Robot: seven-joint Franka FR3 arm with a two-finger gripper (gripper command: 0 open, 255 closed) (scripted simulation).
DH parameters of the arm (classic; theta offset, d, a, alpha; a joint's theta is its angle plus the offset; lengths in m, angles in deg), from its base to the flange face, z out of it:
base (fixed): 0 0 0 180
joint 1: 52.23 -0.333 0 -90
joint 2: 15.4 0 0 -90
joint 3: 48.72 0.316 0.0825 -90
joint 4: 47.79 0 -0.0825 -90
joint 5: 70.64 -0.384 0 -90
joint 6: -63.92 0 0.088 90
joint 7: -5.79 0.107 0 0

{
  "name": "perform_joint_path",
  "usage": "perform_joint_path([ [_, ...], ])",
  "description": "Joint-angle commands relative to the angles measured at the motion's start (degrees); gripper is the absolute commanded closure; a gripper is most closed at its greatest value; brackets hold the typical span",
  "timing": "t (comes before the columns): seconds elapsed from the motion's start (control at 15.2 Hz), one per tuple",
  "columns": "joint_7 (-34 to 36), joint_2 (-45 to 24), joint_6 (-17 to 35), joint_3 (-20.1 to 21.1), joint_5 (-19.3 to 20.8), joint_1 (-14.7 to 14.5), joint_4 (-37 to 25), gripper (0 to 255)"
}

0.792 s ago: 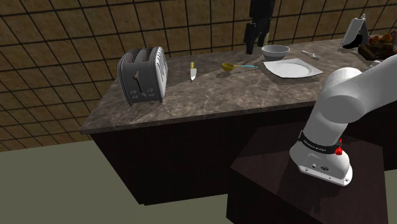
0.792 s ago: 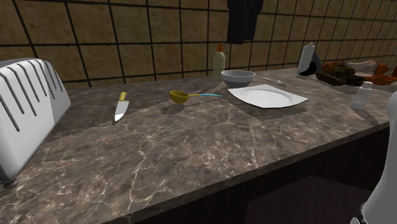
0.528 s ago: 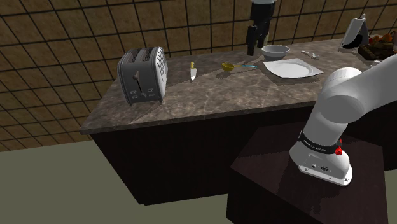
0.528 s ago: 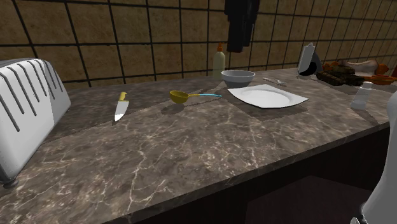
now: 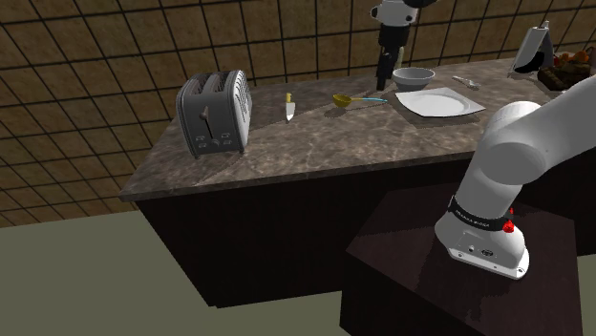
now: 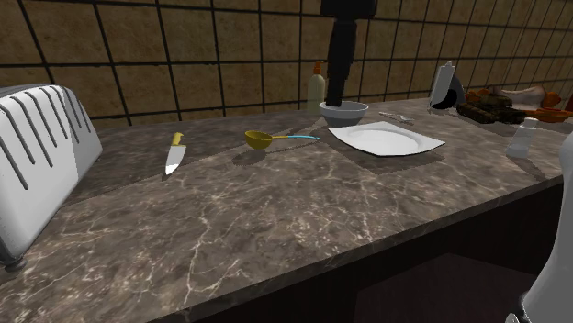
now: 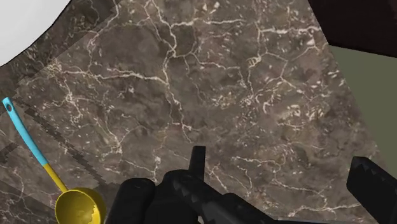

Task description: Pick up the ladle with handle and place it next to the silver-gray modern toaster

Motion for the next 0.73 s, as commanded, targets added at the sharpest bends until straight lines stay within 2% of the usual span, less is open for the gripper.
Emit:
perform_joint_path([
  [0.0,-4.3,-2.4,3.3,-2.9,1.6,0.0,0.2,0],
  [0.33,-14.6,-10.0,11.1,-10.1,3.9,-0.8,-1.5,0],
  [0.66,-25.9,-19.8,18.4,-17.4,3.0,-3.2,-5.7,0],
])
